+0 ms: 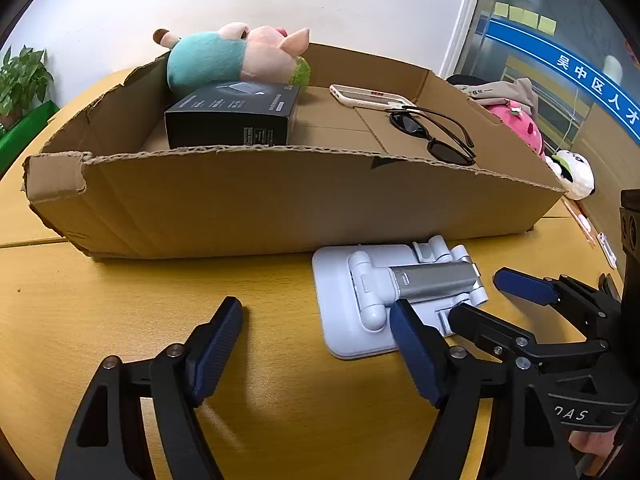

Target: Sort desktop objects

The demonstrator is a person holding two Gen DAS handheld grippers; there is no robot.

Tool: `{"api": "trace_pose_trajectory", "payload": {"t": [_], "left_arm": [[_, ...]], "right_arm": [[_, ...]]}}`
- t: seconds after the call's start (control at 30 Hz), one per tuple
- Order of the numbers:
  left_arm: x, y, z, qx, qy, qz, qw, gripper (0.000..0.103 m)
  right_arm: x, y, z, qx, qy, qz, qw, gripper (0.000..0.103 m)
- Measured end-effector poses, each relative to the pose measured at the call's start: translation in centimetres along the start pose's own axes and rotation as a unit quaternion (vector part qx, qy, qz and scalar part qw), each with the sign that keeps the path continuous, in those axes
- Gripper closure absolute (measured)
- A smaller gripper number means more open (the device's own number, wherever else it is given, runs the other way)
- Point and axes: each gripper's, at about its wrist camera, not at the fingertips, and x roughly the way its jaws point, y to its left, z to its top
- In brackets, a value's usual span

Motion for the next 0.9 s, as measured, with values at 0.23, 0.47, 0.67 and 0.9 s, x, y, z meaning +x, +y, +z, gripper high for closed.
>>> {"api": "trace_pose_trajectory", "payload": {"t": [0.23,0.47,0.67,0.9], "left_arm": [[0.22,0.28,0.07,-0.004,0.003,0.017,0.9998,0.012],[0.39,0.56,0.05,-0.008,0.006,0.026,0.9996,0.006],[0.45,0.63,0.11,-0.008,0.006,0.028,0.9996,0.005],[0.44,0.64,0.12,-0.009,0.006,0.028,0.9996,0.005]], "right_arm": [[-0.06,-0.22,-0.10,0.004,0.000,-0.004,1.000,0.025],[-0.09,-0.32,-0.13,0.004,0.000,-0.003,1.000,0.024],[-0.08,-0.27,-0.12,0.005,0.000,-0.004,1.000,0.024],[-0.07,-0.25,-0.10,0.005,0.000,-0.004,1.000,0.024]]}}
